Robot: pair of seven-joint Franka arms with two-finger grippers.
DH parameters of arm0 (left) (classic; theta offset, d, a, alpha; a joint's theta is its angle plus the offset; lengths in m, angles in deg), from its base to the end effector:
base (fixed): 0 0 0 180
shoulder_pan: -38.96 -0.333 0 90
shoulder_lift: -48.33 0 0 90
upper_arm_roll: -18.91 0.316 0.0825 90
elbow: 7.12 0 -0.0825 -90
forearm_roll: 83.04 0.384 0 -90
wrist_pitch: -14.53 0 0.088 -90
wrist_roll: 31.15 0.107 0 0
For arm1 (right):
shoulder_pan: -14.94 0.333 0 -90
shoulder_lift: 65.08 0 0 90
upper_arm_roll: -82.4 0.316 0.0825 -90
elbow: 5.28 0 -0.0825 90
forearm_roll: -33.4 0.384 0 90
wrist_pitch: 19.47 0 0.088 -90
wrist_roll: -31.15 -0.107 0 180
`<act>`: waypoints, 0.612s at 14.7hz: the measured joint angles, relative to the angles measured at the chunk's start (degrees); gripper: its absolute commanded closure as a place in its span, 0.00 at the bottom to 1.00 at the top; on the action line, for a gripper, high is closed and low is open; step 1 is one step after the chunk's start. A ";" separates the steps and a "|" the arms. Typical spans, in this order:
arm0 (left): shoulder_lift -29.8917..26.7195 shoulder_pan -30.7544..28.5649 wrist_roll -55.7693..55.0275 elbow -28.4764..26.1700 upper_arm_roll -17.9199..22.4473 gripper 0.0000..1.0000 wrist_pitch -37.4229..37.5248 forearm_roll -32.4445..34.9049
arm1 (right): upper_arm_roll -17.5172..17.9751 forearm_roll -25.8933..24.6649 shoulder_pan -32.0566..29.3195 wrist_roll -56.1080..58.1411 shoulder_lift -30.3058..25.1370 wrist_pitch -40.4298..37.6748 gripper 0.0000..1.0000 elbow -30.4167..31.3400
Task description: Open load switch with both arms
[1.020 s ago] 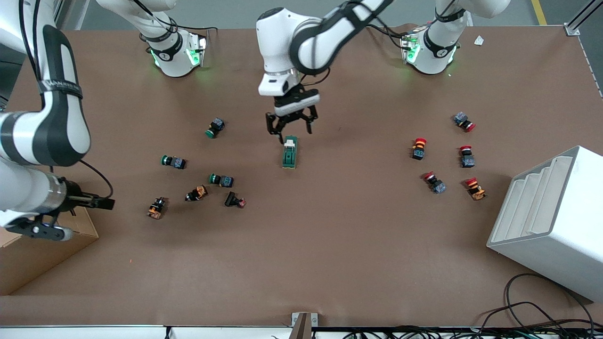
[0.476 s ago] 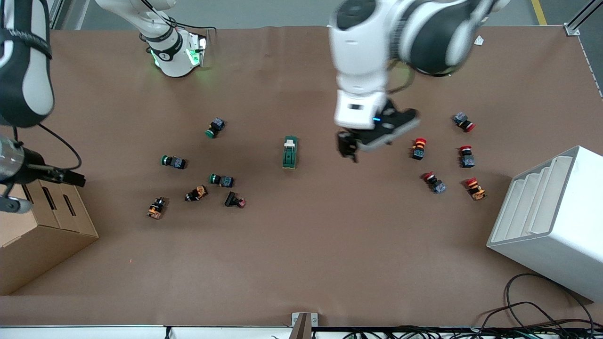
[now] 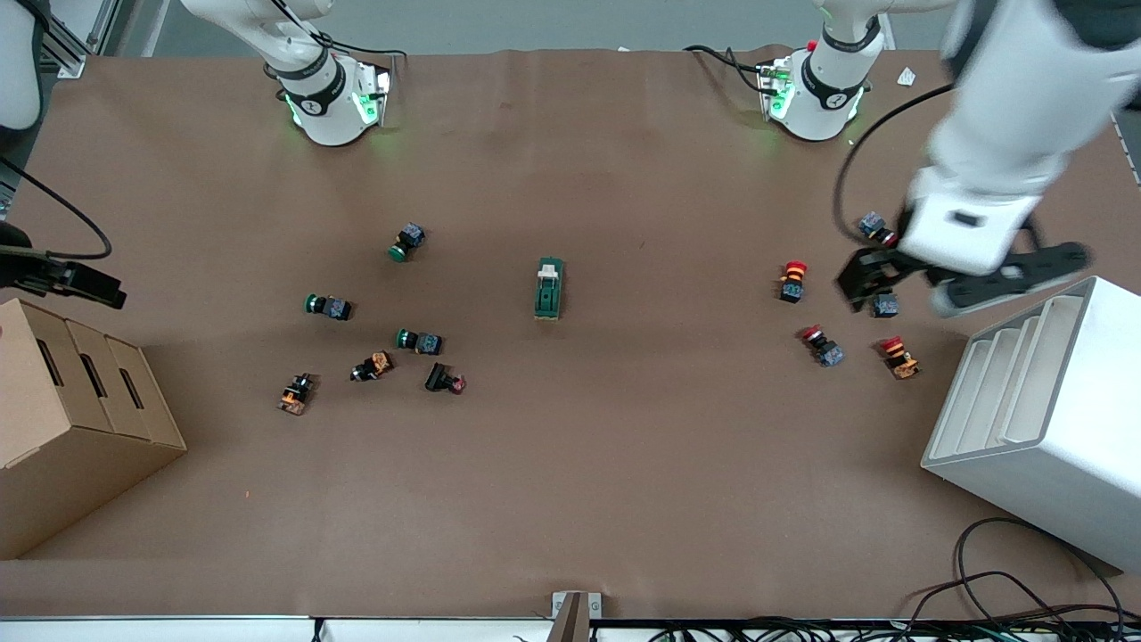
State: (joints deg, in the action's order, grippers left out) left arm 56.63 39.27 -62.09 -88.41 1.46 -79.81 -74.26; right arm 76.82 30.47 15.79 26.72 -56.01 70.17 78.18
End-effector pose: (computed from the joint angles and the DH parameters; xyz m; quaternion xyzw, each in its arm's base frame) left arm 0.5854 -0.1563 0.6239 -0.9909 -0.1146 -0.0633 0.0317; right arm 0.5987 -0.0504 0.5868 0.9960 -0.0789 -0.0249 0.0332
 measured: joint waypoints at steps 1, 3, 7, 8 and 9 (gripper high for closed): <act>-1.43 -0.09 5.17 -0.49 2.66 0.00 1.09 -2.12 | 0.10 0.02 0.00 0.05 -0.45 -0.43 0.00 0.07; -4.40 -0.31 15.37 -2.20 7.10 0.00 3.47 -4.38 | 0.22 0.03 0.00 0.10 -1.08 -1.05 0.00 0.10; -8.90 -1.89 26.50 -5.31 9.52 0.00 8.24 -6.48 | 0.12 0.02 -0.34 2.87 -1.38 -1.21 0.00 -0.17; -10.09 -2.15 27.11 -6.89 9.57 0.00 8.31 -7.45 | 0.12 0.03 -0.42 3.08 -1.39 -1.21 0.00 -0.62; -11.17 -2.17 27.28 -8.44 9.62 0.00 8.30 -7.97 | 0.12 0.03 -0.45 3.08 -1.40 -1.21 0.00 -1.16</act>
State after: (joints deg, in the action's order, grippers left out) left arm 45.46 37.10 -34.81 -96.85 11.07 -71.51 -82.23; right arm 76.94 30.50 15.34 29.80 -57.40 68.97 77.02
